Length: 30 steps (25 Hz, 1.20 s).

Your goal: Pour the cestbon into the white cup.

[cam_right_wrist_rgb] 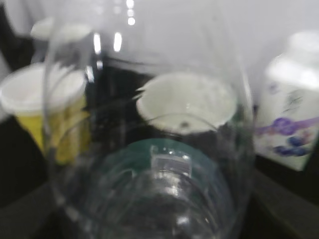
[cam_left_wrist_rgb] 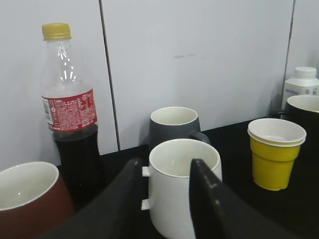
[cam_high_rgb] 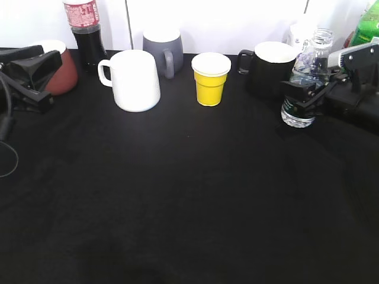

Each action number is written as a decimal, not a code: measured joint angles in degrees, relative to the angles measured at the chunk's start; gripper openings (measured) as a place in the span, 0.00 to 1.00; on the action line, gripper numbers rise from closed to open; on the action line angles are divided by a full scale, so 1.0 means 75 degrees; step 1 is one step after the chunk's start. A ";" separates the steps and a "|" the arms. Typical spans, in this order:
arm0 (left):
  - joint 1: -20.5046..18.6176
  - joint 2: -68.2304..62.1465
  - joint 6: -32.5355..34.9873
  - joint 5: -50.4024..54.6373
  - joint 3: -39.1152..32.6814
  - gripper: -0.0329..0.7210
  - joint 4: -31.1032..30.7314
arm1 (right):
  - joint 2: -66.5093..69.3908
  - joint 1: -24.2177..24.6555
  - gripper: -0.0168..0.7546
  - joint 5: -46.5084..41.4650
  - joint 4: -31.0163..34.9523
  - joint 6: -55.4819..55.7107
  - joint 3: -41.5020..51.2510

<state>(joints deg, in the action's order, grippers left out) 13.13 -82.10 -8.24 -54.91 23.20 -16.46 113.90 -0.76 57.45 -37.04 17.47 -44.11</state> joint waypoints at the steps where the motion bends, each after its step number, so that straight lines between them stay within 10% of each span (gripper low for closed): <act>1: 0.0000 0.0000 0.0000 0.0000 0.0000 0.38 0.0000 | 0.0056 0.0000 0.66 0.0074 0.0033 0.0000 -0.0006; 6: 0.0000 0.0000 0.0000 0.0002 0.0000 0.38 -0.0008 | -0.0442 0.0000 0.89 -0.0846 -0.0181 0.0933 0.0382; 17: 0.0000 0.0124 -0.0811 0.2349 0.0000 0.38 -0.0173 | -0.3152 0.0000 0.84 -0.5094 -0.1884 0.3157 0.0802; 20: 0.0062 0.0359 -0.1363 0.5566 0.0716 0.38 -0.0235 | -0.4052 -0.0017 0.82 -0.6899 -0.2311 0.4967 0.0808; 24: 0.0929 0.1132 -0.1387 1.0223 0.2819 0.38 0.0780 | -0.5075 -0.1362 0.79 -1.0157 -0.0585 0.4917 0.0808; 30: 0.1598 0.4109 -0.1405 1.2953 0.3032 0.38 0.0820 | -0.9300 -0.2967 0.79 -1.2358 0.2530 0.1572 0.0811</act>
<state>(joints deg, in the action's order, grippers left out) 25.11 -51.28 -18.78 42.23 45.95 -10.31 44.15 -23.02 -35.23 -18.07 29.26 -38.02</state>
